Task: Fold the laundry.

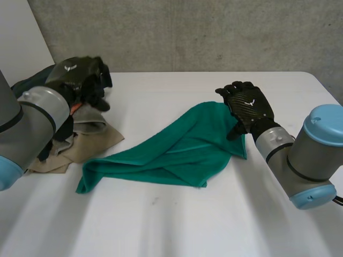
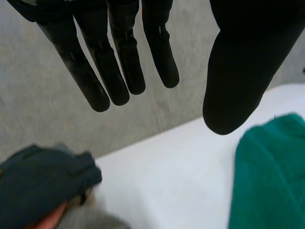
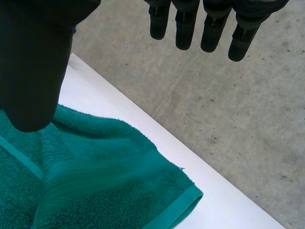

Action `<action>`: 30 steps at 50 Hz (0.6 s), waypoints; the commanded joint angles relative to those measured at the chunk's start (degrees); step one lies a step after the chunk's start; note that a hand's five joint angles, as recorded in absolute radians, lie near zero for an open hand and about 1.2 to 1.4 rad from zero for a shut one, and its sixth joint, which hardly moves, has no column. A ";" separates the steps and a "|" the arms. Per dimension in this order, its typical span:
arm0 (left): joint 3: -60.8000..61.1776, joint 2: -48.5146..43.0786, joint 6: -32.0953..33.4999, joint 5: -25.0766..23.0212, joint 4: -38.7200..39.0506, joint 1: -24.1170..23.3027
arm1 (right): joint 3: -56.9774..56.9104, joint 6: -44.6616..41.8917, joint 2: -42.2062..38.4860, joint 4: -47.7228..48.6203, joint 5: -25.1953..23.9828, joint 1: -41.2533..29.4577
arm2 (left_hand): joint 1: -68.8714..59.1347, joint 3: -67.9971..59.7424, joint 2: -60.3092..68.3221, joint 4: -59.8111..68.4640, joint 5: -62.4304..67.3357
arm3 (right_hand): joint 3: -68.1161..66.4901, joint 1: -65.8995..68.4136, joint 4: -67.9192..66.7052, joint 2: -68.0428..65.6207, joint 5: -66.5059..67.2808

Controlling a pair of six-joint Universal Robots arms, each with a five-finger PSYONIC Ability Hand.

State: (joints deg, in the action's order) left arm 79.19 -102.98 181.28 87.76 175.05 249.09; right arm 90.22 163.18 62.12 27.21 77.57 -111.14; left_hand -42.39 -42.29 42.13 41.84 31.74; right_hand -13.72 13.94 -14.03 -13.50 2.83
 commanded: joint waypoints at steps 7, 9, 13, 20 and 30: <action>7.46 -9.25 11.28 1.62 0.55 3.77 | -11.29 -1.02 -5.78 -20.88 1.53 0.58 | 4.92 4.82 -4.66 -4.37 -4.27 | -10.41 10.19 -10.10 -10.62 11.29; 8.08 -10.21 12.25 1.80 1.52 3.95 | -11.91 -1.11 -6.40 -22.55 1.70 0.66 | 5.27 5.16 -5.00 -4.72 -4.62 | -10.75 10.53 -10.44 -10.96 11.63; 8.44 -13.64 14.36 2.15 2.75 4.21 | -12.26 -1.37 -7.80 -23.61 2.06 0.58 | 5.77 5.67 -5.51 -5.22 -5.12 | -10.75 10.53 -10.44 -10.96 11.63; 7.12 -17.34 16.47 3.21 3.55 4.92 | -12.17 -1.90 -8.60 -22.73 2.06 0.40 | 2.92 2.82 -2.66 -2.37 -2.27 | -10.25 10.03 -9.94 -10.46 11.13; 5.53 -14.01 16.47 2.33 0.74 4.22 | -13.14 -2.17 -8.95 -22.73 2.58 0.58 | -37.61 -37.71 37.87 38.16 38.26 | -10.08 9.86 -9.77 -10.29 10.96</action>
State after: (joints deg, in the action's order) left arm 85.55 -120.42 198.21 90.45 178.04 253.95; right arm 77.86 161.08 53.20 4.57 79.79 -110.74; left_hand -67.07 -67.42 67.76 67.86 56.28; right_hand -20.38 20.10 -19.86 -19.39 10.91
